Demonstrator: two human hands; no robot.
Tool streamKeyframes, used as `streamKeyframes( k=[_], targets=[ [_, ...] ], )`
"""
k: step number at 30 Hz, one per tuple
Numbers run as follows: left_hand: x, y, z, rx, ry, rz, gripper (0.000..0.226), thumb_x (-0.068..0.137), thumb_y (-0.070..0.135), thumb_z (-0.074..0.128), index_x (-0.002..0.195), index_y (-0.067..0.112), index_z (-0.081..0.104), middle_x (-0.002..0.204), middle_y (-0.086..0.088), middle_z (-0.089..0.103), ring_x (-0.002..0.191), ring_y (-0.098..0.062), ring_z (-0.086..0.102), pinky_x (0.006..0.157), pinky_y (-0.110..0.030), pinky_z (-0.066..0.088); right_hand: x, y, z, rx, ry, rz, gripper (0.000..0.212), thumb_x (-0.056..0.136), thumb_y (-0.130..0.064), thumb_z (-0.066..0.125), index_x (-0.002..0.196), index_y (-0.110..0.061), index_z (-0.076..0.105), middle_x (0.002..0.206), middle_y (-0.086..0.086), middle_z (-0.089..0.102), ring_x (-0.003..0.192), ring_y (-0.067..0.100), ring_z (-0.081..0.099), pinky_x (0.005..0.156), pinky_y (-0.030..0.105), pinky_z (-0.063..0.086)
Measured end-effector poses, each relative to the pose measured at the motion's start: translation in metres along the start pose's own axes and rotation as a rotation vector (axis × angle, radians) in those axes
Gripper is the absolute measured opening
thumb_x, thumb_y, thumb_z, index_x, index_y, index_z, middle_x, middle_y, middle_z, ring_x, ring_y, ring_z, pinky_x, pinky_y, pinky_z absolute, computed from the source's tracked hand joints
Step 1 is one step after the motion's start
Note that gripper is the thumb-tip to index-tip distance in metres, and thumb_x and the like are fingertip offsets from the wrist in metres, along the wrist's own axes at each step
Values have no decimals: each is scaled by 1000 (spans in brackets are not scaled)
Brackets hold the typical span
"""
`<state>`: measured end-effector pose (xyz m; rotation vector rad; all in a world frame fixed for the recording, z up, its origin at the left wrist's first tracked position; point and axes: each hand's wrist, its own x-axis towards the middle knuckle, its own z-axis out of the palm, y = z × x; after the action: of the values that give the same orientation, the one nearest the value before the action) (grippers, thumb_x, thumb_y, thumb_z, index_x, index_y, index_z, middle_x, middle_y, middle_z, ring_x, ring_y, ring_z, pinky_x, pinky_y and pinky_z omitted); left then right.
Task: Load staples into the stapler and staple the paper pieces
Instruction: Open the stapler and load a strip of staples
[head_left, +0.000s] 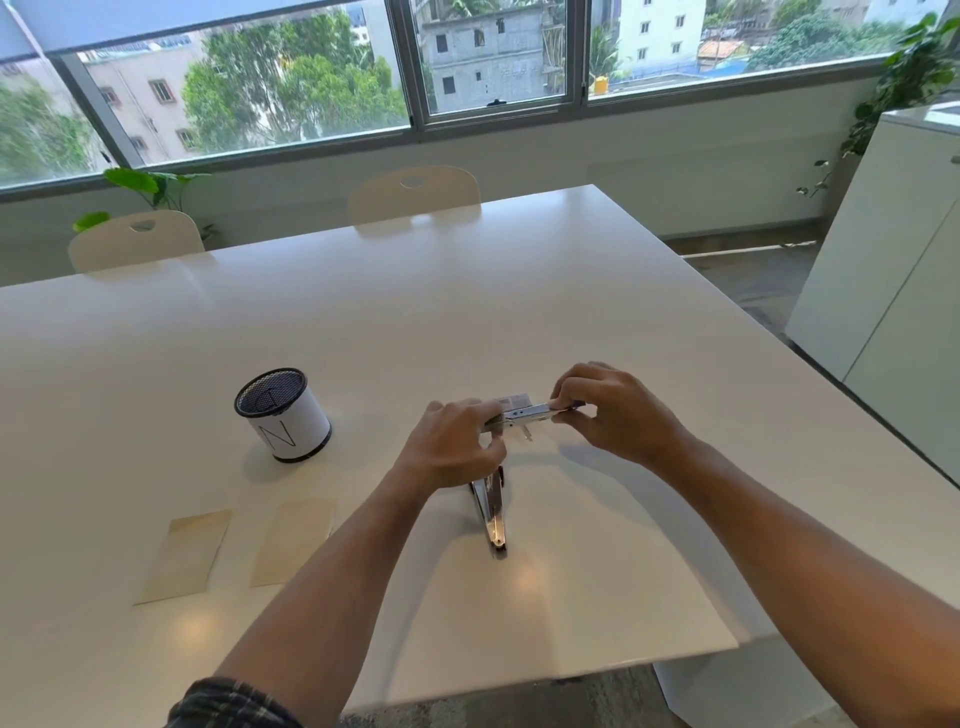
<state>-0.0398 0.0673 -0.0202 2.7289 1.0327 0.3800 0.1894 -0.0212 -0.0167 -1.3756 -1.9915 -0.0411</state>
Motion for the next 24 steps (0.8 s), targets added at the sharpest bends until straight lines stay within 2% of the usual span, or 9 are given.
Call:
streamKeyframes(
  k=[3, 5, 7, 9, 13, 15, 18, 21, 24],
  targets=[
    [-1, -1, 5, 74, 83, 28, 43, 82, 77, 57, 86, 34, 59, 74, 13, 57, 63, -8, 51, 81, -37, 42, 2, -3, 1, 5, 5, 6, 15, 78, -2, 87, 84, -5, 74, 89, 7, 73, 77, 28, 64, 67, 43, 57],
    [-1, 1, 6, 178, 156, 21, 49, 79, 81, 58, 76, 32, 53, 69, 13, 54, 60, -11, 52, 79, -35, 40, 4, -6, 1, 14, -11, -5, 15, 79, -6, 88, 83, -6, 73, 85, 7, 72, 74, 27, 63, 65, 42, 57],
    [-1, 2, 7, 257, 211, -15, 45, 83, 70, 60, 70, 29, 45, 70, 11, 53, 62, -15, 56, 79, -36, 42, 4, -8, 1, 20, -25, -19, 16, 79, -7, 88, 82, -5, 72, 82, 6, 71, 71, 26, 62, 63, 40, 56],
    [-2, 4, 7, 279, 217, -46, 35, 82, 57, 58, 72, 26, 47, 73, 8, 55, 67, -19, 59, 81, -38, 42, 3, -9, 2, 30, -30, -20, 16, 80, -9, 88, 82, -5, 73, 80, 6, 71, 69, 23, 62, 62, 35, 55],
    [-1, 5, 7, 214, 170, -2, 24, 83, 37, 58, 95, 17, 61, 88, 3, 60, 76, -23, 62, 82, -40, 49, 1, -9, 7, 46, -53, -9, 14, 84, -14, 86, 86, -7, 74, 81, 2, 72, 69, 16, 60, 63, 15, 45],
    [-1, 4, 6, 142, 103, 61, 20, 89, 31, 60, 102, 15, 62, 92, -1, 61, 79, -27, 63, 78, -37, 51, -1, -5, 10, 44, -76, -1, 10, 86, -12, 83, 86, -7, 74, 82, 1, 71, 70, 16, 59, 63, 22, 50],
    [-2, 3, 8, 163, 1, 107, 14, 93, 28, 62, 99, 15, 63, 98, -3, 66, 87, -30, 66, 76, -34, 46, -9, 1, 13, 41, -128, 14, 6, 86, -7, 80, 90, -9, 76, 87, 2, 72, 76, 19, 63, 68, 36, 57],
    [-2, 4, 10, 207, -27, 137, 13, 93, 25, 63, 100, 14, 63, 103, -3, 67, 90, -31, 67, 80, -37, 49, -13, 4, 17, 39, -151, 33, 7, 86, -8, 81, 90, -10, 76, 88, 0, 71, 75, 17, 63, 68, 37, 57],
    [0, 4, 8, 235, 11, 150, 19, 92, 28, 61, 107, 16, 64, 105, -1, 68, 90, -28, 67, 85, -38, 50, -12, 6, 18, 37, -128, 53, 7, 87, -7, 80, 90, -10, 75, 88, 0, 71, 74, 16, 62, 67, 37, 58]
  ],
)
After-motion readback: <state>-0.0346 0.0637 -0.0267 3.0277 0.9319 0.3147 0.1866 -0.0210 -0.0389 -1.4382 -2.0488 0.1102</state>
